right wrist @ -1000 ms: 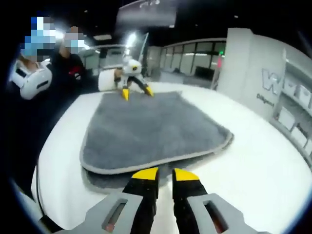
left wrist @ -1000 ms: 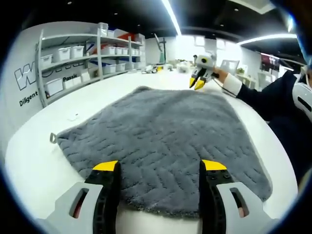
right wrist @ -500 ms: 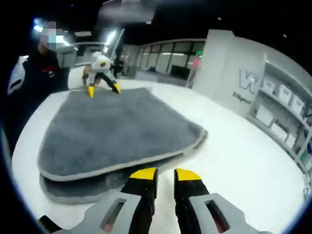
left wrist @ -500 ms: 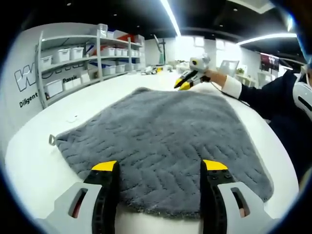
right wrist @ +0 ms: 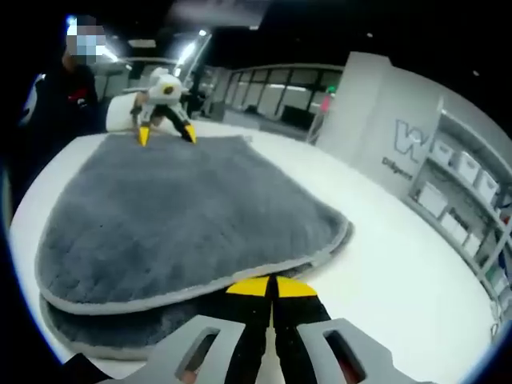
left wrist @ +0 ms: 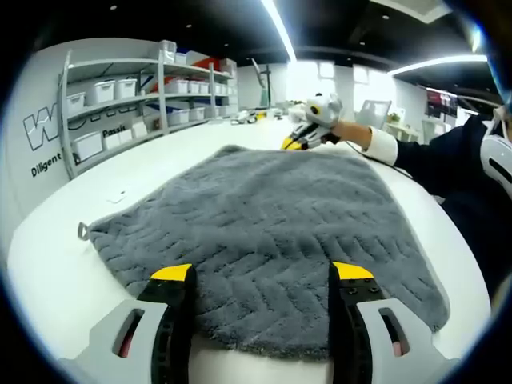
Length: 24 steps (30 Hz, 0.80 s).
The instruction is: Open the folded towel by lifting each exposed corner and separating the folded layers until the towel lies flat within the target outline without major curled edges
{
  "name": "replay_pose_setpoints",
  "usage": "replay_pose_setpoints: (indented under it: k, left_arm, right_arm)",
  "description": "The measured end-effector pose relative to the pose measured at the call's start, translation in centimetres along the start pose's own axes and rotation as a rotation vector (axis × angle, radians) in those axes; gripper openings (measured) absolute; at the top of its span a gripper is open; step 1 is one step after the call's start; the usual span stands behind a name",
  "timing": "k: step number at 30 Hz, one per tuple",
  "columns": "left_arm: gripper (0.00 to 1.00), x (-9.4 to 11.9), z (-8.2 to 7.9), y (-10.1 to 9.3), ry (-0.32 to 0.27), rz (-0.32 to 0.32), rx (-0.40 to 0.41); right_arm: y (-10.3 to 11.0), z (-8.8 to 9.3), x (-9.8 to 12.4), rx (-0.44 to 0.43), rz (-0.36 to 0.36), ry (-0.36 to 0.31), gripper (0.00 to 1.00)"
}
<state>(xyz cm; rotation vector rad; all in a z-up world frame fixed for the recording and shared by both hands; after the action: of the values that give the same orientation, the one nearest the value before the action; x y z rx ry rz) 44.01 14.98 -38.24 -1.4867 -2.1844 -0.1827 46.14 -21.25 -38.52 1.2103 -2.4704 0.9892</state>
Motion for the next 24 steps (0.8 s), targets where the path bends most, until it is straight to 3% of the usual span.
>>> replay_pose_setpoints:
  k: [24]
  left_arm:
    - [0.67,-1.8,-0.4,-1.5,-0.021,-0.020,0.015]
  right_arm:
    - [-0.4,1.4,1.6,-0.014,0.073,0.097,0.00]
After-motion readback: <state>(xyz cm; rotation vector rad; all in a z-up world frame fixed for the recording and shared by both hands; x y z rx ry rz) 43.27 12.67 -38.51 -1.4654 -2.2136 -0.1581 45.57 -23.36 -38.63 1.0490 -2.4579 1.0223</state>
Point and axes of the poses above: the point that each gripper's makers call its tool centre point, and the gripper's own axes: x roughly backward along the fingers, y roughly to its left, z roughly out of its underside, the point moved 6 cm from there along x, roughly backward along the fingers, and after that the axes turned 12 degrees about x, right-handed, at the moved point
